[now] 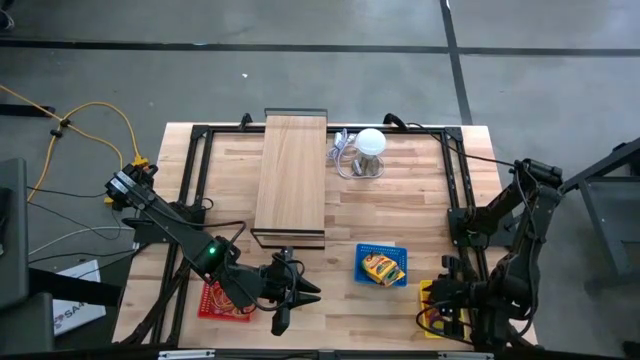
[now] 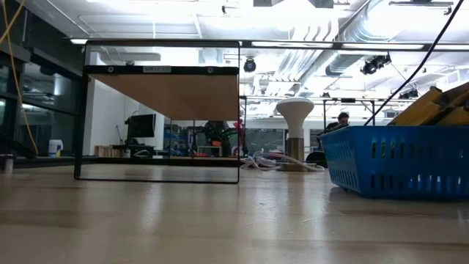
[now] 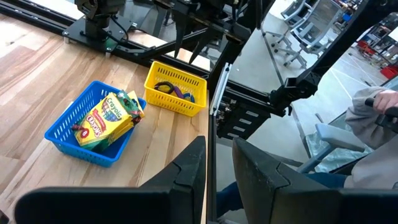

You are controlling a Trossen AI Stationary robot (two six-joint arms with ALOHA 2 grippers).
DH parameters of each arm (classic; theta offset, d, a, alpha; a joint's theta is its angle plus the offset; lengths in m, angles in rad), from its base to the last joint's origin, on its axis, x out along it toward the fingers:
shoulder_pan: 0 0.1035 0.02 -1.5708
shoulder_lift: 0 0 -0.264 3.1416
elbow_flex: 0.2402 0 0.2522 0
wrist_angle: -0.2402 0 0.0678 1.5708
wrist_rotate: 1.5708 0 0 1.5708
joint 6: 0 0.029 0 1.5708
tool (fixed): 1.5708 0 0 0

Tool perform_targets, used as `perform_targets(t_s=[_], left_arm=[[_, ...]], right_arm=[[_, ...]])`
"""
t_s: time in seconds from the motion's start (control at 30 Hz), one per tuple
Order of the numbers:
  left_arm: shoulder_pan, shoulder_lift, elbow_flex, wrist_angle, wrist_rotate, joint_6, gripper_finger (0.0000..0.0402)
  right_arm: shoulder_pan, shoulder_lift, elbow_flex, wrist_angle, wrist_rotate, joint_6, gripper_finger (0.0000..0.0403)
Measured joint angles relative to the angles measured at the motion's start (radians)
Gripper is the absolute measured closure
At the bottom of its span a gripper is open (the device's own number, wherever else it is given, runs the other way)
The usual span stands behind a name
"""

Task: Pick & Place Office Desk Supplies
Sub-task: Put the red bin on the shelf

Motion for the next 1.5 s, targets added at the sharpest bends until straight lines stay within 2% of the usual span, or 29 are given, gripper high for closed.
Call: perform_targets(t_s=[0.2, 0.43, 0.6, 0.83, 1.1, 1.27, 1.5], left_arm=[[0.000, 0.000, 0.000, 0.000, 0.000, 0.000, 0.0325], [0.000, 0.000, 0.000, 0.000, 0.000, 0.000, 0.0325], [0.000, 0.000, 0.000, 0.000, 0.000, 0.000, 0.0325], [0.000, 0.000, 0.000, 0.000, 0.000, 0.000, 0.0325], [0.000, 0.000, 0.000, 0.000, 0.000, 0.000, 0.0325], [0.000, 0.000, 0.000, 0.000, 0.000, 0.000, 0.0325], [0.000, 0.000, 0.000, 0.000, 0.000, 0.000, 0.0325]], right_arm=[[0.000, -0.001, 0.000, 0.009, 0.025, -0.067, 0.0291], [0.000, -0.039, 0.000, 0.007, 0.186, -0.217, 0.0291], [0.000, -0.089, 0.000, 0.005, 0.238, -0.297, 0.0291], [0.000, -0.108, 0.000, 0.005, 0.234, -0.319, 0.0291], [0.001, -0.108, 0.000, 0.013, 0.159, -0.315, 0.0291], [0.001, -0.108, 0.000, 0.055, 0.100, -0.312, 0.0291], [0.001, -0.108, 0.000, 0.142, 0.096, -0.311, 0.0291]])
